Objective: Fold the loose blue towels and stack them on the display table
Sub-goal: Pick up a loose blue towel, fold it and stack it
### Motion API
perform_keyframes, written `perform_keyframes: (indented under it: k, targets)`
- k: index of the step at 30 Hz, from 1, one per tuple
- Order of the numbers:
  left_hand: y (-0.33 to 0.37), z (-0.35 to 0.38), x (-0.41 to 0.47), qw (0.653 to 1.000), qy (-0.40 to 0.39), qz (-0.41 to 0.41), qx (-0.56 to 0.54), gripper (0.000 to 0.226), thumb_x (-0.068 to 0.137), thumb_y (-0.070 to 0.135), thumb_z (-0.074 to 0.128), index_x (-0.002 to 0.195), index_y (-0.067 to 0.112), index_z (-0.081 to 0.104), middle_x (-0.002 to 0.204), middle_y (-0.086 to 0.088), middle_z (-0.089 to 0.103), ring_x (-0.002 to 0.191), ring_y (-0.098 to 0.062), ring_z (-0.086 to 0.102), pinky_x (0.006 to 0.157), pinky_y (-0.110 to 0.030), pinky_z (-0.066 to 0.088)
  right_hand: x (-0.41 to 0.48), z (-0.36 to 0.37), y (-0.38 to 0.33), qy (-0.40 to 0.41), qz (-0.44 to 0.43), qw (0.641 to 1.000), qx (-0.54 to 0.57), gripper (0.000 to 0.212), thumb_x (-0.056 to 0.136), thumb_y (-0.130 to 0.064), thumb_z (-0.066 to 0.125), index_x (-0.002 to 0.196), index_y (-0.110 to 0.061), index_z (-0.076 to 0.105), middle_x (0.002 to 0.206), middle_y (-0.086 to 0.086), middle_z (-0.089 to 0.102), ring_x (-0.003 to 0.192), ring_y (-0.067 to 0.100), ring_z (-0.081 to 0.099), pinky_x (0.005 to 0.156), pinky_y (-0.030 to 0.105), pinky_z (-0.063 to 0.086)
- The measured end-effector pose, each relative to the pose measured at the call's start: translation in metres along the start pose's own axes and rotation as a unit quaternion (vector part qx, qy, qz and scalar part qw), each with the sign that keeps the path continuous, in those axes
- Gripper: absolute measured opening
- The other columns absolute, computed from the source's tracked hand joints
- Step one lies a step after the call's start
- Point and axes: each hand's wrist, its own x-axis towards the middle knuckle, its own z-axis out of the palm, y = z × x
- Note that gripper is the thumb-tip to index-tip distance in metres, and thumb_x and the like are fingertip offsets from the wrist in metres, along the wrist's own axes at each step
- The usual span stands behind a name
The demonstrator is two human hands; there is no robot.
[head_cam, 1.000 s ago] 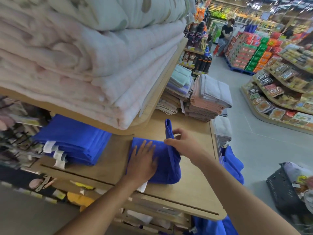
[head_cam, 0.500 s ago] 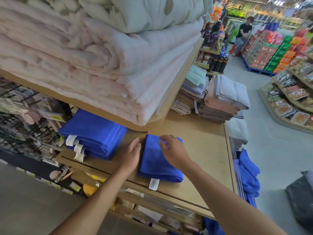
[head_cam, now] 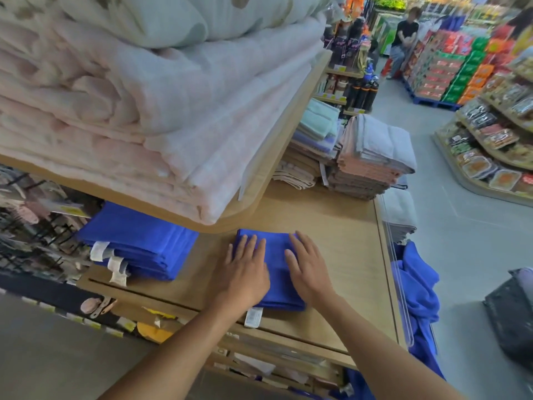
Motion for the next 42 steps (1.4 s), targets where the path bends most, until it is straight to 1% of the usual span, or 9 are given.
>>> perform_keyframes:
  k: [2, 5, 8, 22, 30, 34, 37, 40, 42]
  targets:
    - [0.017, -0.004, 0.004, 0.999, -0.025, -0.022, -0.021, 0.072, 0.097, 0.060, 0.018, 0.162, 0.030, 0.008, 0.171, -0.001, 0.004, 0.157, -0.024, -0.002, 0.124, -0.051, -0.002, 0.002, -0.015, 0.023, 0.039, 0.045, 0.997, -0.049, 0.056, 0.108, -0.043, 0.036, 0.160, -0.022, 0.033, 0.169, 0.001, 0.026, 0.156, 0.021, 0.017, 0.126, 0.038, 0.014]
    - [0.037, 0.003, 0.007, 0.997, -0.080, -0.015, -0.008, 0.079, 0.091, 0.074, 0.005, 0.160, 0.038, -0.003, 0.170, 0.002, -0.008, 0.156, -0.027, -0.014, 0.120, -0.058, -0.015, -0.004, -0.028, 0.059, 0.003, 0.105, 0.980, -0.171, 0.063, 0.105, -0.055, 0.028, 0.161, -0.026, 0.026, 0.171, 0.001, 0.018, 0.157, 0.025, 0.013, 0.126, 0.048, 0.012]
    - [0.039, 0.010, 0.021, 0.997, -0.079, 0.003, 0.022, 0.082, 0.087, 0.077, 0.000, 0.159, 0.040, -0.005, 0.170, 0.003, -0.010, 0.155, -0.027, -0.017, 0.118, -0.061, -0.018, -0.006, -0.027, 0.074, -0.007, 0.105, 0.972, -0.208, 0.067, 0.102, -0.060, 0.022, 0.161, -0.027, 0.025, 0.170, 0.001, 0.020, 0.157, 0.026, 0.016, 0.126, 0.052, 0.013]
    - [0.034, 0.001, 0.197, 0.993, -0.095, 0.059, 0.040, 0.078, 0.090, 0.079, 0.008, 0.159, 0.044, 0.003, 0.171, 0.006, -0.003, 0.157, -0.024, -0.006, 0.122, -0.060, -0.005, -0.002, -0.013, 0.086, 0.045, 0.106, 0.972, -0.203, 0.065, 0.098, -0.063, 0.029, 0.155, -0.031, 0.035, 0.165, -0.003, 0.033, 0.154, 0.023, 0.025, 0.125, 0.050, 0.018]
    - [0.038, 0.001, 0.208, 0.994, -0.091, 0.049, 0.043, 0.074, 0.095, 0.075, 0.013, 0.160, 0.041, 0.006, 0.171, 0.005, 0.000, 0.157, -0.023, -0.004, 0.123, -0.058, -0.003, -0.004, -0.012, 0.087, 0.031, 0.104, 0.974, -0.199, 0.066, 0.098, -0.064, 0.028, 0.156, -0.032, 0.030, 0.166, -0.004, 0.029, 0.155, 0.021, 0.018, 0.126, 0.048, 0.010]
    - [0.063, -0.015, 0.185, 0.998, -0.058, 0.026, -0.012, 0.060, 0.103, 0.052, 0.036, 0.158, 0.031, 0.029, 0.169, 0.001, 0.016, 0.156, -0.022, 0.007, 0.124, -0.055, 0.009, 0.000, -0.027, 0.080, -0.017, 0.113, 0.984, -0.138, 0.067, 0.097, -0.062, 0.030, 0.157, -0.034, 0.030, 0.169, -0.007, 0.021, 0.157, 0.018, 0.009, 0.127, 0.043, 0.001]
    - [0.096, -0.012, 0.140, 0.984, 0.043, 0.145, -0.099, 0.046, 0.097, 0.030, 0.054, 0.143, 0.024, 0.053, 0.161, -0.005, 0.036, 0.152, -0.025, 0.024, 0.120, -0.045, 0.024, 0.012, -0.068, 0.086, -0.030, 0.121, 0.992, 0.033, 0.041, 0.095, -0.046, 0.056, 0.133, -0.031, 0.064, 0.151, -0.007, 0.050, 0.144, 0.011, 0.040, 0.121, 0.032, 0.026]
    - [0.128, 0.008, 0.089, 0.954, 0.039, 0.258, -0.146, 0.040, 0.094, 0.029, 0.056, 0.134, 0.030, 0.059, 0.155, 0.000, 0.043, 0.147, -0.019, 0.032, 0.120, -0.034, 0.026, 0.015, -0.131, 0.108, 0.128, 0.116, 0.978, 0.121, 0.019, 0.091, -0.032, 0.059, 0.102, -0.035, 0.074, 0.109, -0.026, 0.066, 0.106, -0.006, 0.058, 0.091, 0.010, 0.039]
    - [0.143, 0.024, 0.070, 0.950, -0.003, 0.282, -0.136, 0.039, 0.098, 0.036, 0.051, 0.136, 0.033, 0.058, 0.157, 0.003, 0.041, 0.149, -0.016, 0.029, 0.123, -0.031, 0.019, 0.016, -0.165, 0.138, 0.202, 0.171, 0.958, 0.115, 0.020, 0.091, -0.024, 0.056, 0.096, -0.035, 0.072, 0.093, -0.027, 0.068, 0.091, -0.002, 0.063, 0.080, 0.011, 0.044]
